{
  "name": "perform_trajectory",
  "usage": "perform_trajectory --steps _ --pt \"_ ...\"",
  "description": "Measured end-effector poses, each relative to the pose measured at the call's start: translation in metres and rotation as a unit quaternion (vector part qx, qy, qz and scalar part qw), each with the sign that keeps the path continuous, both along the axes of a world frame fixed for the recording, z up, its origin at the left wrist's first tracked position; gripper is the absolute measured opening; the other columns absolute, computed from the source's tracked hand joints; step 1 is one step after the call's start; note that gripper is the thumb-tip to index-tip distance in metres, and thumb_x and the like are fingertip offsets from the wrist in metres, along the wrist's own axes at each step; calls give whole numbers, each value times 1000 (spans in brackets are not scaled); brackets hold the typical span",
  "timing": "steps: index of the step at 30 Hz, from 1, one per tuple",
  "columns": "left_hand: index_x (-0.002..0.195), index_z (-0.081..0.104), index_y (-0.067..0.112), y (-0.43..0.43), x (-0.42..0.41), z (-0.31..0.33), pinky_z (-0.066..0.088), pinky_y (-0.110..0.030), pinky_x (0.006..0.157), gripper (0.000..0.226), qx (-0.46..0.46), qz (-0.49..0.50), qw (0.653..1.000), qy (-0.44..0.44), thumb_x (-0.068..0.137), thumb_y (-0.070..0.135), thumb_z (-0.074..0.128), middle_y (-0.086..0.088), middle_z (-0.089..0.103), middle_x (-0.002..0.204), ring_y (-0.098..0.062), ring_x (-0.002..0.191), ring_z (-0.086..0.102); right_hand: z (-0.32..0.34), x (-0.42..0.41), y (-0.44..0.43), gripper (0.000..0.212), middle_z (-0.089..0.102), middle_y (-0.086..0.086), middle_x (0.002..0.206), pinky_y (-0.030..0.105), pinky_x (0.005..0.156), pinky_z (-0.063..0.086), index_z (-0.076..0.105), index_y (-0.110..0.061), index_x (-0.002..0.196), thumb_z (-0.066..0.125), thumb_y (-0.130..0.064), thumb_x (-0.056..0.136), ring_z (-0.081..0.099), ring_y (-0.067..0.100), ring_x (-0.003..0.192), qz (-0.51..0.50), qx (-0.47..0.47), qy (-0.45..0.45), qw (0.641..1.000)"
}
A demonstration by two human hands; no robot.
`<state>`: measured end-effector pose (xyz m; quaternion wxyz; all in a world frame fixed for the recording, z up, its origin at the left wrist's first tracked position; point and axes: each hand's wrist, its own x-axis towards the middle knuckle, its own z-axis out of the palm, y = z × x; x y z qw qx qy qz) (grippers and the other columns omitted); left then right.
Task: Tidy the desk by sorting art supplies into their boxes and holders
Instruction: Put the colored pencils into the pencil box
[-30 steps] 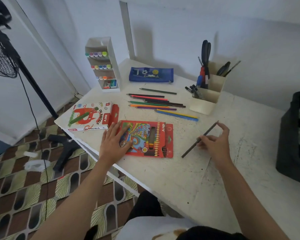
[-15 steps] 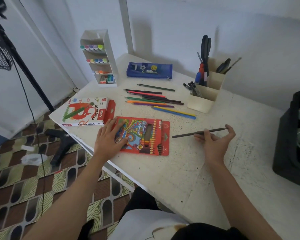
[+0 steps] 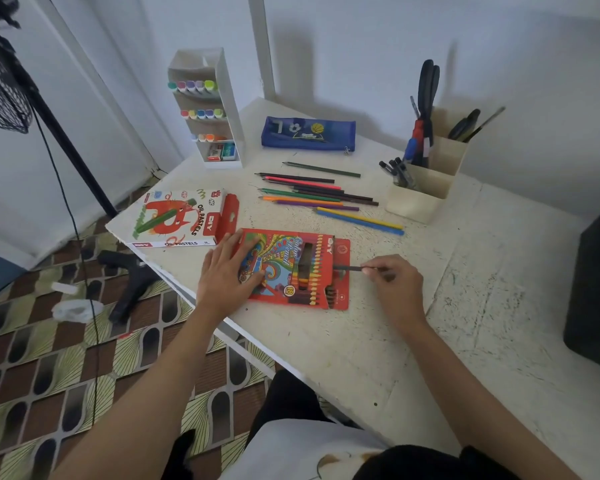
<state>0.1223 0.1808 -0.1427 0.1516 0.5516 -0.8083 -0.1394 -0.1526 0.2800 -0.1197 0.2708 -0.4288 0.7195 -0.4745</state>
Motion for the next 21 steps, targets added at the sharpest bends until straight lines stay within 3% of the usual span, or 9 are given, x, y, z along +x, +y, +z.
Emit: perform_trajectory --steps 3,6,8,13,21 --pt "146 26 36 1 0 -1 9 -44 117 75 4 1 1000 -2 80 70 21 7 18 157 -15 145 10 -3 6 -12 8 57 -10 94 2 80 27 74 -18 85 74 -16 78 36 8 97 55 30 78 995" --pt "148 23 35 0 -1 -1 5 -41 117 76 12 9 1000 -3 81 70 17 8 16 157 -13 145 8 -3 16 -23 9 53 -16 101 23 88 26 74 -28 86 74 -29 77 30 7 101 83 64 145 984" --pt "147 23 35 0 -1 -2 6 -41 117 76 13 10 1000 -6 81 70 16 8 15 157 -12 145 8 -4 19 -25 11 52 -18 106 30 86 22 74 -33 87 73 -36 76 31 9 105 90 87 183 975" --pt "146 25 37 0 0 -2 6 -44 117 74 7 10 1000 -10 81 70 18 9 18 156 -13 145 11 -6 19 -22 13 53 -14 113 28 84 18 72 -34 84 75 -39 73 33 14 112 97 86 202 971" --pt "146 22 40 0 0 -3 -7 -40 114 72 3 13 1000 -25 81 70 17 11 15 157 -10 145 3 -12 12 -20 13 54 -18 113 27 84 19 74 -31 89 72 -37 78 32 8 108 127 69 189 971"
